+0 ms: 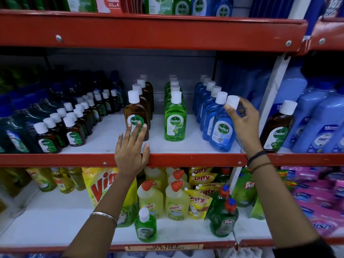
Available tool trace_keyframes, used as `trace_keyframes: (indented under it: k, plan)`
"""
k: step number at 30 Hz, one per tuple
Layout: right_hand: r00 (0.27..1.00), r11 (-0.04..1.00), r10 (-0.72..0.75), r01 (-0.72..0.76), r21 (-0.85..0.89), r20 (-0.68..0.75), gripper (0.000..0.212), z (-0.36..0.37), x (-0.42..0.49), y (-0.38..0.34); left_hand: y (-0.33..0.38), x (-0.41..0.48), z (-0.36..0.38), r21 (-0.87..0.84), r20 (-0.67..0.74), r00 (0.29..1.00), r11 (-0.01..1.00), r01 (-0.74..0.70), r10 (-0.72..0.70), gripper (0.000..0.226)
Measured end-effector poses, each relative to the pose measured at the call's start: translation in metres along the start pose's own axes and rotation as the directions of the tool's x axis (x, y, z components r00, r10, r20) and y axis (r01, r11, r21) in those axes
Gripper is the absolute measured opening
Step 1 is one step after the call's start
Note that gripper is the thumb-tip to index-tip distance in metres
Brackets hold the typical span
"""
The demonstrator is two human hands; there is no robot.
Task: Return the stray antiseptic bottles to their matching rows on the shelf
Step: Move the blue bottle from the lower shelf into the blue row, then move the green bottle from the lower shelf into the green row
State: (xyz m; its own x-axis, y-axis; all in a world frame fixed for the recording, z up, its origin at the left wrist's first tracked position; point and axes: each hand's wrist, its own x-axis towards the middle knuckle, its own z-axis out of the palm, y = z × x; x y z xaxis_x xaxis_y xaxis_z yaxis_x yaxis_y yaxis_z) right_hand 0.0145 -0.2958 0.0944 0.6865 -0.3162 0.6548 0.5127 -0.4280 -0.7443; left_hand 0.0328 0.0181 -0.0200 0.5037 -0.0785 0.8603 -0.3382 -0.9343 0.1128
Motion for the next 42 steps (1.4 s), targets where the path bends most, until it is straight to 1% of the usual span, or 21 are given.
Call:
trace_keyframes:
  k: [4, 8, 12, 14, 16, 18, 20, 22, 24, 27, 28, 30, 32, 34, 36, 37, 38, 42]
  plan:
    - [1.000, 0.999, 0.022, -0.021, -0.026, 0.021, 0.034, 0.002, -0.003, 0.006, 0.000, -0.001, -0.001, 0.000, -0.007, 1.000, 1.000, -0.004, 0.004, 0.053]
    - [1.000, 1.000, 0.019, -0.018, -0.020, 0.008, 0.035, 0.003, -0.008, 0.006, 0.001, -0.004, -0.002, 0.000, -0.012, 1.000, 1.000, -0.001, 0.001, 0.053]
    - [0.999, 0.998, 0.031, -0.032, -0.048, -0.009, 0.042, 0.003, -0.017, 0.003, 0.000, -0.009, -0.003, -0.009, 0.000, 1.000, 1.000, 0.010, -0.010, 0.054]
    - [0.998, 0.999, 0.036, -0.037, -0.028, -0.043, 0.051, 0.003, -0.024, -0.002, -0.001, -0.005, -0.003, -0.011, 0.017, 1.000, 1.000, 0.003, -0.003, 0.054]
    - [0.993, 1.000, 0.016, -0.015, 0.012, -0.119, 0.056, 0.004, -0.038, -0.009, -0.001, -0.002, -0.003, -0.019, 0.028, 1.000, 1.000, -0.001, 0.002, 0.054]
    - [0.984, 0.999, -0.032, 0.038, 0.029, -0.175, 0.051, 0.006, -0.058, -0.018, -0.003, -0.001, -0.005, -0.032, 0.023, 0.999, 0.999, 0.029, -0.028, 0.054]
    - [0.985, 0.997, -0.045, 0.056, 0.060, -0.166, 0.042, 0.012, -0.086, -0.024, -0.011, -0.003, -0.009, -0.040, 0.015, 0.997, 0.996, 0.076, -0.075, 0.053]
    - [0.996, 0.995, -0.029, 0.036, 0.089, -0.080, 0.033, 0.024, -0.118, -0.026, -0.021, -0.005, -0.013, -0.035, 0.014, 0.996, 0.996, 0.084, -0.083, 0.053]
    - [0.998, 0.990, 0.010, -0.018, 0.138, 0.056, 0.031, 0.041, -0.152, -0.024, -0.030, -0.007, -0.015, -0.022, 0.013, 0.998, 0.998, 0.066, -0.066, 0.053]
    - [0.955, 0.974, 0.104, -0.154, 0.164, 0.279, 0.030, 0.072, -0.201, -0.010, -0.035, -0.008, -0.015, -0.009, 0.007, 0.999, 0.999, 0.039, -0.039, 0.053]
    - [0.925, 0.972, 0.132, -0.192, 0.139, 0.356, 0.028, 0.082, -0.216, -0.001, -0.035, -0.008, -0.014, -0.007, 0.008, 0.999, 0.999, 0.036, -0.036, 0.052]
    - [0.843, 0.968, 0.185, -0.246, 0.057, 0.504, 0.024, 0.101, -0.243, 0.019, -0.036, -0.008, -0.013, -0.007, 0.011, 0.999, 0.999, 0.037, -0.037, 0.052]
    - [0.743, 0.962, 0.240, -0.268, -0.050, 0.625, 0.031, 0.117, -0.264, 0.038, -0.037, -0.008, -0.013, 0.001, 0.015, 1.000, 1.000, 0.026, -0.026, 0.052]
    - [0.634, 0.952, 0.286, -0.274, -0.137, 0.719, 0.042, 0.130, -0.281, 0.052, -0.038, -0.008, -0.012, 0.009, 0.015, 1.000, 1.000, 0.014, -0.015, 0.051]
    - [0.547, 0.933, 0.335, -0.308, -0.188, 0.767, 0.053, 0.140, -0.292, 0.059, -0.038, -0.008, -0.011, 0.013, 0.009, 1.000, 1.000, 0.010, -0.010, 0.051]
    - [0.528, 0.921, 0.355, -0.339, -0.192, 0.771, 0.054, 0.144, -0.295, 0.061, -0.038, -0.008, -0.011, 0.014, 0.007, 1.000, 1.000, 0.009, -0.009, 0.052]
    - [0.529, 0.912, 0.366, -0.367, -0.183, 0.766, 0.052, 0.147, -0.297, 0.063, -0.038, -0.008, -0.010, 0.013, 0.005, 1.000, 1.000, 0.007, -0.007, 0.052]
    - [0.576, 0.891, 0.404, -0.424, -0.162, 0.711, 0.042, 0.150, -0.295, 0.066, -0.038, -0.008, -0.011, 0.008, 0.011, 1.000, 1.000, 0.001, -0.001, 0.053]
